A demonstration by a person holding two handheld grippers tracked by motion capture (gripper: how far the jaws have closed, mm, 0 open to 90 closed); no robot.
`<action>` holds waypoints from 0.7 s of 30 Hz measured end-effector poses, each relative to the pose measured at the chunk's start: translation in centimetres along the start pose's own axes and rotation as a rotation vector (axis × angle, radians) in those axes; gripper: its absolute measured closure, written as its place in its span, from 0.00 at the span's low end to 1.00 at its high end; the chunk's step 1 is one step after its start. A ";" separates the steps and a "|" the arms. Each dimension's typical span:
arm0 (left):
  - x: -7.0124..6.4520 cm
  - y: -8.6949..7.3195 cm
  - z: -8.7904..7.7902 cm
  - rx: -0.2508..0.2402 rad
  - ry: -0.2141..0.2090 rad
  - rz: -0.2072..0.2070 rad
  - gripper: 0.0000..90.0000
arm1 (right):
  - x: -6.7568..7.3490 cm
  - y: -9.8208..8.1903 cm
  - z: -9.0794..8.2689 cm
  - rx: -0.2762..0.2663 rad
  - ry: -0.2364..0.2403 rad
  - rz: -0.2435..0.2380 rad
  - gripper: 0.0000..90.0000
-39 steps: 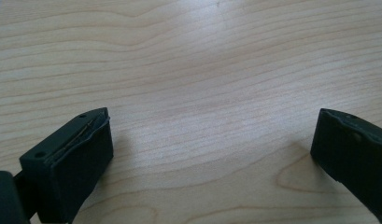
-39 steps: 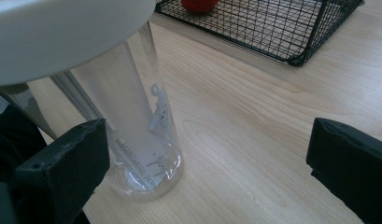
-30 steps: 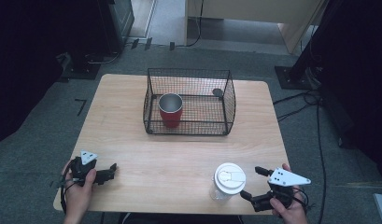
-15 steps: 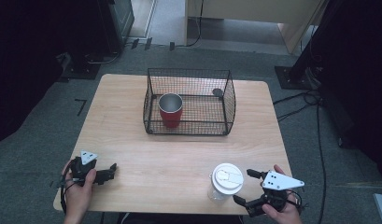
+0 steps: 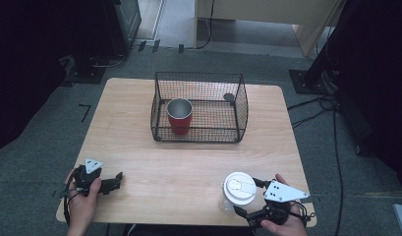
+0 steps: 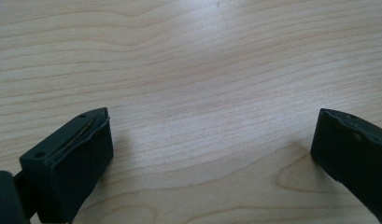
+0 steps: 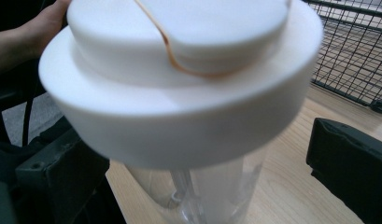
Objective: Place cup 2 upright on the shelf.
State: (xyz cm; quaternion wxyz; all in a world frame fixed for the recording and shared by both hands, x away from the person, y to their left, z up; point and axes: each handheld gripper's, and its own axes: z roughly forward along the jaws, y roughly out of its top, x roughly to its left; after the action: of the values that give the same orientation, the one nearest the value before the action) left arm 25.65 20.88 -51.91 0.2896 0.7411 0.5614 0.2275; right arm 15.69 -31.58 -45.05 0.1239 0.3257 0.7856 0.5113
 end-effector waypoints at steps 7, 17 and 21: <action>0.0 0.0 0.0 0.000 -0.002 0.004 0.00 | 0.8 0.3 0.8 -0.023 -0.037 -0.007 0.02; 0.0 0.1 0.1 0.000 -0.008 0.010 0.00 | 1.9 0.6 1.9 -0.053 -0.098 -0.014 0.15; 0.0 0.1 0.1 0.000 -0.008 0.010 0.00 | 1.9 0.6 2.3 -0.049 -0.102 -0.007 0.15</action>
State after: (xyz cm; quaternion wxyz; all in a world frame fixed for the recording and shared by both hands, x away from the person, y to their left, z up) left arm 25.73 20.85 -51.91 0.2906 0.7447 0.5568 0.2260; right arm 15.65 -28.55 -45.25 0.1733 0.3454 0.7667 0.5126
